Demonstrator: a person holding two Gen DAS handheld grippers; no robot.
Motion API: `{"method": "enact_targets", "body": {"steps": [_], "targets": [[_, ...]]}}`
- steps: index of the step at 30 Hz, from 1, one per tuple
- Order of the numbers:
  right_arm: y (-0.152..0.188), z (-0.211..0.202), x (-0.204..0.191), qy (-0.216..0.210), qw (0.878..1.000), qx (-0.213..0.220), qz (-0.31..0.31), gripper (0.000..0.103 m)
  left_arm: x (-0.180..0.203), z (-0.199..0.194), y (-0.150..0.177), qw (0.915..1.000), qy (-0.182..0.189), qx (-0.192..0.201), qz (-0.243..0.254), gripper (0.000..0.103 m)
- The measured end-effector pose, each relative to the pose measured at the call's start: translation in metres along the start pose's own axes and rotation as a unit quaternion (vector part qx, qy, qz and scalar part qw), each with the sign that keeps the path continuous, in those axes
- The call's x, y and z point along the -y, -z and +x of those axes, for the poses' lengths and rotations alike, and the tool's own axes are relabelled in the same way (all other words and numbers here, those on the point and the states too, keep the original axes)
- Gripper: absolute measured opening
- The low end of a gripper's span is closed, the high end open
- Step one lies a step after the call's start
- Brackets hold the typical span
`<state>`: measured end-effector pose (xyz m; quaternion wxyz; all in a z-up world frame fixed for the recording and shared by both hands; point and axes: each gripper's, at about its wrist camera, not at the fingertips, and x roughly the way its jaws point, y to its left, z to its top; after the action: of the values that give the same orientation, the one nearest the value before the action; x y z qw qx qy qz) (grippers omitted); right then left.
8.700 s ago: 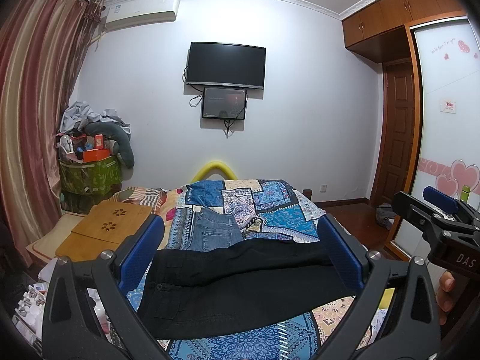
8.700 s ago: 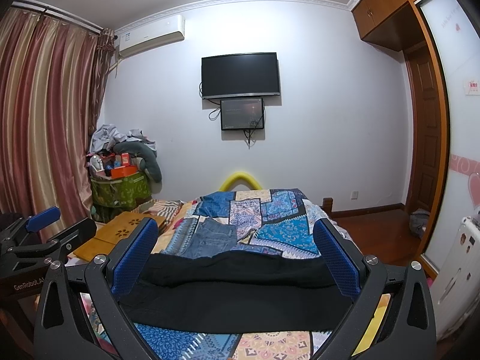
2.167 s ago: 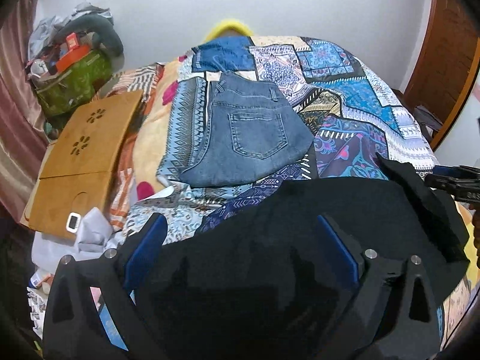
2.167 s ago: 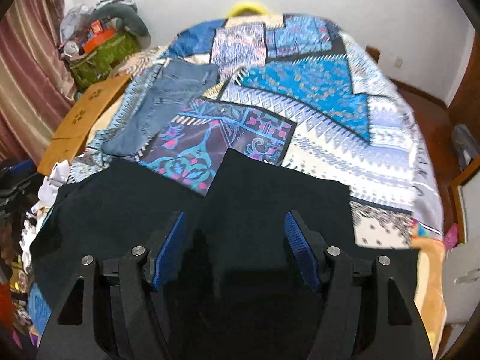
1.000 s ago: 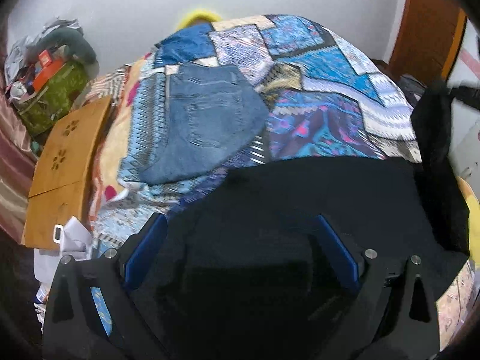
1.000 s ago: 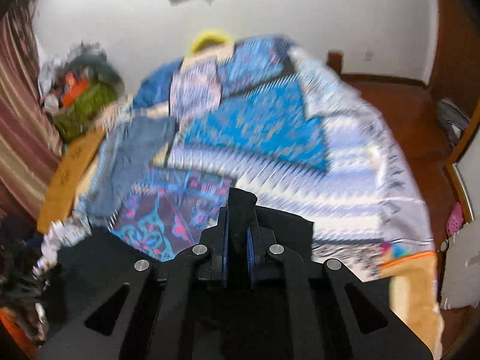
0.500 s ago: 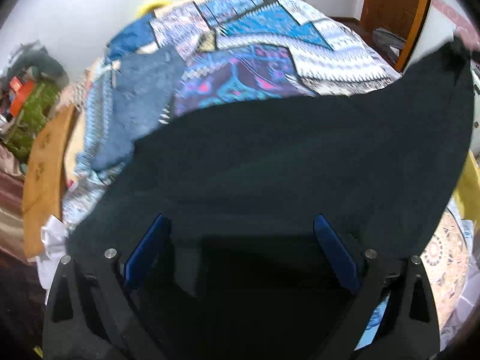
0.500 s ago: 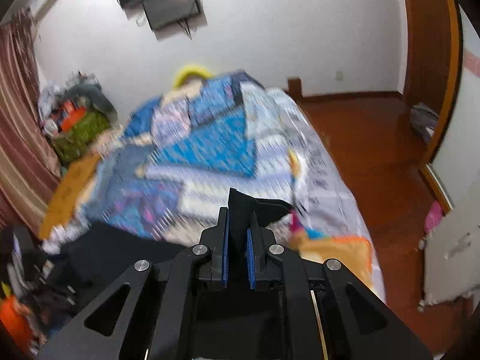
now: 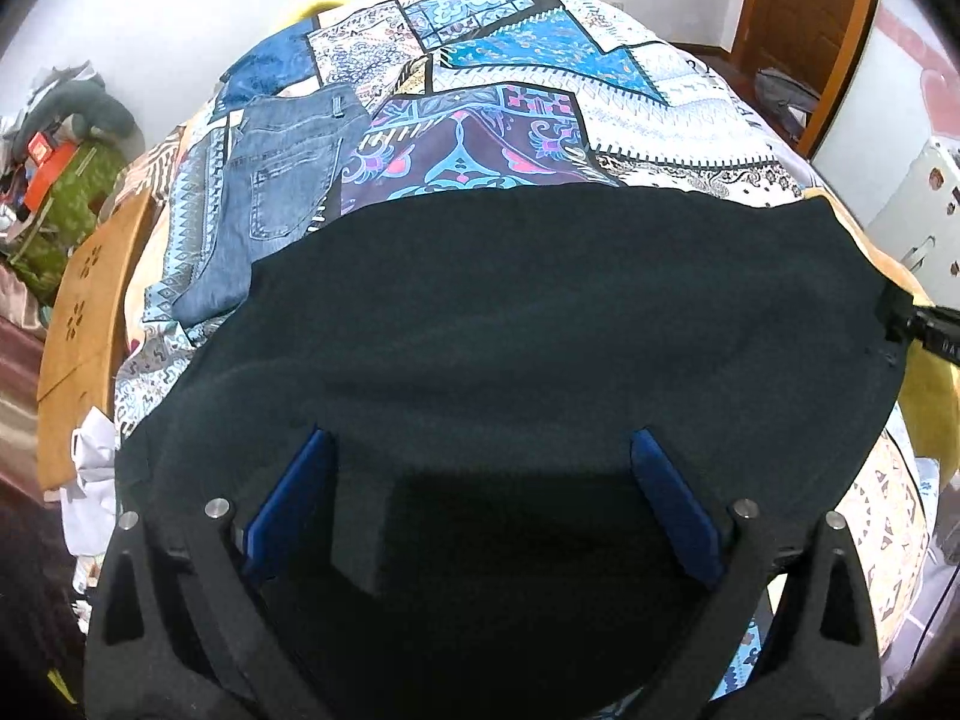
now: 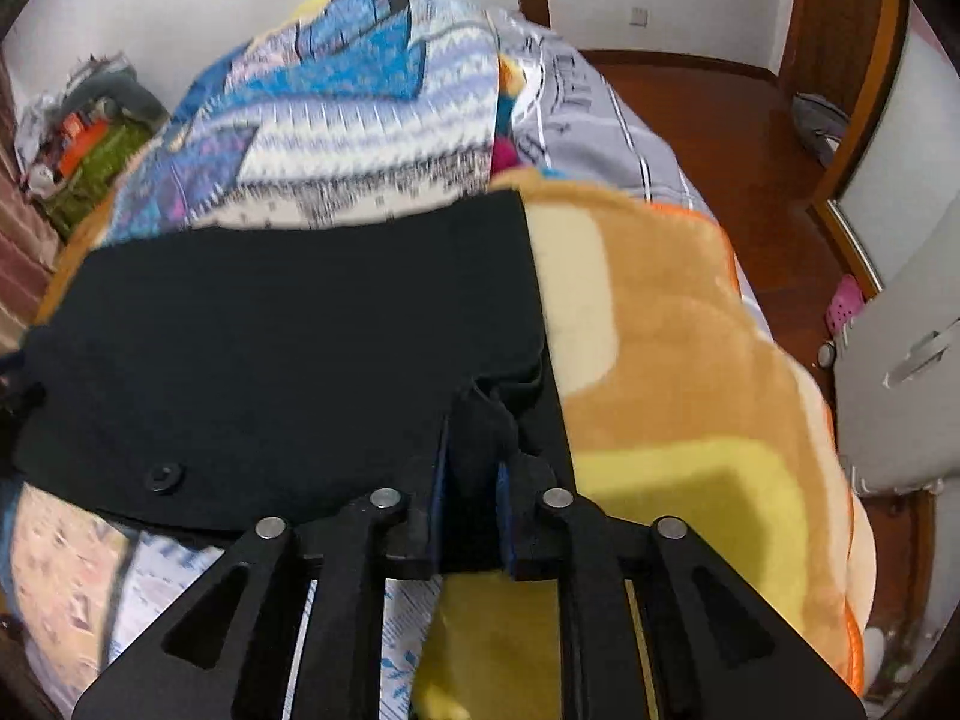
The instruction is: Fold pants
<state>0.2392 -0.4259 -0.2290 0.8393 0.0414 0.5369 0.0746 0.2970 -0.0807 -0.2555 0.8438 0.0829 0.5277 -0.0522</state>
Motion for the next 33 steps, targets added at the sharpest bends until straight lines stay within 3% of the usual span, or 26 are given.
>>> {"method": "enact_targets", "body": {"steps": [1,3,9,12,16,22,28,33], "targets": [[0.0,-0.002,-0.002,0.007,1.0,-0.003,-0.003,0.018,-0.001,0.0,0.0,1.0,0.002,0.001,-0.002,0.101],[-0.002,-0.005,-0.005,0.017,1.0,-0.013,-0.008,0.031,-0.002,-0.001,0.001,1.0,0.005,0.001,-0.003,0.101],[-0.011,-0.039,-0.023,0.056,0.998,0.015,-0.027,0.045,-0.015,-0.021,0.002,0.9995,-0.003,0.033,-0.003,0.101],[-0.017,-0.063,-0.042,0.048,0.997,0.049,-0.037,0.051,-0.035,-0.039,0.002,0.9981,0.004,0.056,-0.025,0.101],[-0.03,-0.089,-0.085,0.032,0.993,0.085,-0.071,0.051,-0.075,-0.065,0.002,0.9935,0.007,0.092,-0.067,0.101],[-0.045,-0.108,-0.161,-0.002,0.982,0.133,-0.131,0.059,-0.147,-0.095,0.014,0.9843,-0.034,0.134,-0.11,0.101],[-0.056,-0.09,-0.24,-0.058,0.972,0.135,-0.181,0.06,-0.216,-0.097,0.037,0.9779,-0.063,0.128,-0.153,0.101],[-0.064,-0.061,-0.294,-0.082,0.964,0.113,-0.225,0.06,-0.266,-0.071,0.062,0.9753,-0.073,0.087,-0.19,0.101]]}}
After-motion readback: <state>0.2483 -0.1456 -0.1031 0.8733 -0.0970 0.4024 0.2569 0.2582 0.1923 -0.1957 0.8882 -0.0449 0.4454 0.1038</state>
